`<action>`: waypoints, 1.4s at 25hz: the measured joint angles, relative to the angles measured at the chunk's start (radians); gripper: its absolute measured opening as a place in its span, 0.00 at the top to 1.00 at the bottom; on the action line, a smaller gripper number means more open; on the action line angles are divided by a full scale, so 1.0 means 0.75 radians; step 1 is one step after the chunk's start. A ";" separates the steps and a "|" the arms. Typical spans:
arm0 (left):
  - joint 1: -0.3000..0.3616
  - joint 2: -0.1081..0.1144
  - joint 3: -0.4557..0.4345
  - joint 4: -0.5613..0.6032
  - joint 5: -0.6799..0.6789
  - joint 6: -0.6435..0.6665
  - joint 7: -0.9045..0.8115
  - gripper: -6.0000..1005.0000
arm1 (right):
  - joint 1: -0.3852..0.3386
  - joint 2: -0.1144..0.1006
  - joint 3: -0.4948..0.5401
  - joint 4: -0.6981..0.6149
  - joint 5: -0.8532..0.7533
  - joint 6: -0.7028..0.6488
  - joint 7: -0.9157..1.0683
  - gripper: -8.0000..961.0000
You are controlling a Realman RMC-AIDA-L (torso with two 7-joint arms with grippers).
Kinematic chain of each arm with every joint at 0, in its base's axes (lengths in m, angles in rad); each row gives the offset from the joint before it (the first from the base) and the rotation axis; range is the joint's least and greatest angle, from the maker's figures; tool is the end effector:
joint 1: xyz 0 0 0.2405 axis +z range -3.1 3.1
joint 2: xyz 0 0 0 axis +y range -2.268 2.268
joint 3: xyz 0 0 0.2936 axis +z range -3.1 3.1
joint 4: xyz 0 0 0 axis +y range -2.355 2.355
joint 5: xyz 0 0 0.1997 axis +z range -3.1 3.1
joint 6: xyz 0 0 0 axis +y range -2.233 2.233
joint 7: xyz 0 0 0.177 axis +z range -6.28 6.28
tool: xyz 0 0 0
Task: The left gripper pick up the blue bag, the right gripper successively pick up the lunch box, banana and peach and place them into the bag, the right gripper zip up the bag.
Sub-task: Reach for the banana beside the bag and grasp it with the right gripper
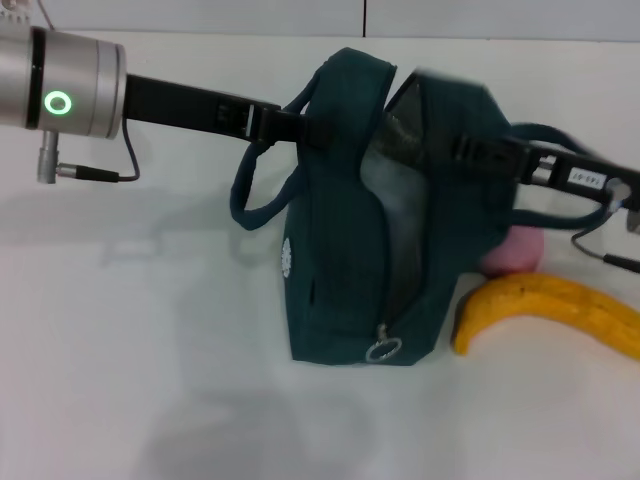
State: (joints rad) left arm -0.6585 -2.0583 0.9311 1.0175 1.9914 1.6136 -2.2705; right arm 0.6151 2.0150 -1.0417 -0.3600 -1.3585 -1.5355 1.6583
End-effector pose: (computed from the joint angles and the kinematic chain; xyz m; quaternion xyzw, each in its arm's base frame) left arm -0.1778 0.3867 -0.0213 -0.9053 -0.3818 -0.1837 0.0299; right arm 0.2117 0.3700 -0.0487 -0.8269 0.3747 0.4189 0.0194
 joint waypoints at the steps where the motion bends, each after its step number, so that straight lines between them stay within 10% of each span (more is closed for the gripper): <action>1: 0.002 0.001 0.000 -0.001 0.000 0.000 0.003 0.94 | -0.008 -0.004 -0.004 -0.034 -0.004 -0.020 -0.006 0.86; 11: 0.043 -0.001 -0.027 -0.004 -0.004 0.000 0.055 0.94 | -0.188 -0.044 0.003 -0.629 -0.097 -0.198 -0.053 0.43; 23: 0.089 0.004 -0.051 -0.003 -0.002 0.000 0.066 0.94 | -0.396 0.001 0.087 -1.631 -0.835 -0.244 0.520 0.33; 35: 0.068 0.006 -0.098 0.004 -0.001 -0.001 0.055 0.94 | -0.306 -0.002 -0.177 -1.792 -1.379 -0.367 0.770 0.34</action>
State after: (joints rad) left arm -0.6073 -2.0539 0.8573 1.0207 1.9907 1.6128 -2.2291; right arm 0.3859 2.0136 -1.1745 -1.7043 -2.3930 -1.8110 2.2361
